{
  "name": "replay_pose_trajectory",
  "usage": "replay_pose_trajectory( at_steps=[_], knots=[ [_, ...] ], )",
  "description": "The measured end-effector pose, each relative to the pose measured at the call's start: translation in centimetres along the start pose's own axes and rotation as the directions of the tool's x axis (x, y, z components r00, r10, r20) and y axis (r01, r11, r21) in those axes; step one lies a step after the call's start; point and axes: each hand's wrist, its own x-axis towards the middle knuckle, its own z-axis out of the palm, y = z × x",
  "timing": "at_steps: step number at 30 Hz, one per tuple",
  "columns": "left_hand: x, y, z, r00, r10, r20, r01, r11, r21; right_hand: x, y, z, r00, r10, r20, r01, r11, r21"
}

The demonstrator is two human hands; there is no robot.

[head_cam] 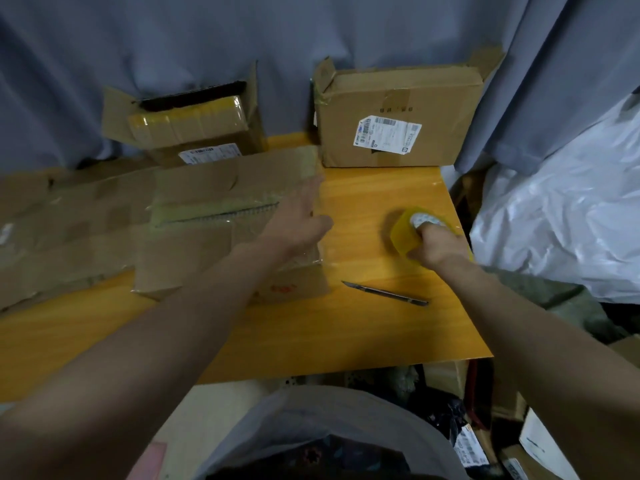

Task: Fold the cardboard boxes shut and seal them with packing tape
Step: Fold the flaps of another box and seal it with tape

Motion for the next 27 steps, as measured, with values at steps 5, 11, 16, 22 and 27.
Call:
replay_pose_trajectory(
  at_steps=[5, 11, 16, 22, 27],
  knots=[
    [-1.2, -3.0, -0.7, 0.962, -0.037, 0.271, -0.114, 0.845, 0.523, -0.6, -6.0, -0.4, 0.902, -0.318, -0.292, 0.385, 0.898, 0.212],
    [-2.0, -4.1, 0.9, 0.973, 0.083, 0.213, -0.196, 0.784, 0.59, -1.4, -12.3, -1.6, 0.768, -0.506, -0.391, 0.631, 0.702, 0.331],
    [-2.6, -4.8, 1.4, 0.972, 0.102, 0.212, -0.222, 0.701, 0.678, 1.1, -14.8, -2.9, 0.679, -0.616, -0.4, 0.71, 0.69, 0.142],
    [-2.4, -4.4, 1.3, 0.973, 0.083, 0.217, -0.213, 0.688, 0.693, 6.3, -19.5, -5.5, 0.766, -0.633, -0.109, 0.623, 0.774, -0.113],
    [-2.5, -4.2, 1.1, 0.973, 0.073, 0.217, -0.209, 0.67, 0.712, 7.6, -21.4, -6.4, 0.833, -0.552, 0.034, 0.55, 0.821, -0.153]
  ],
)
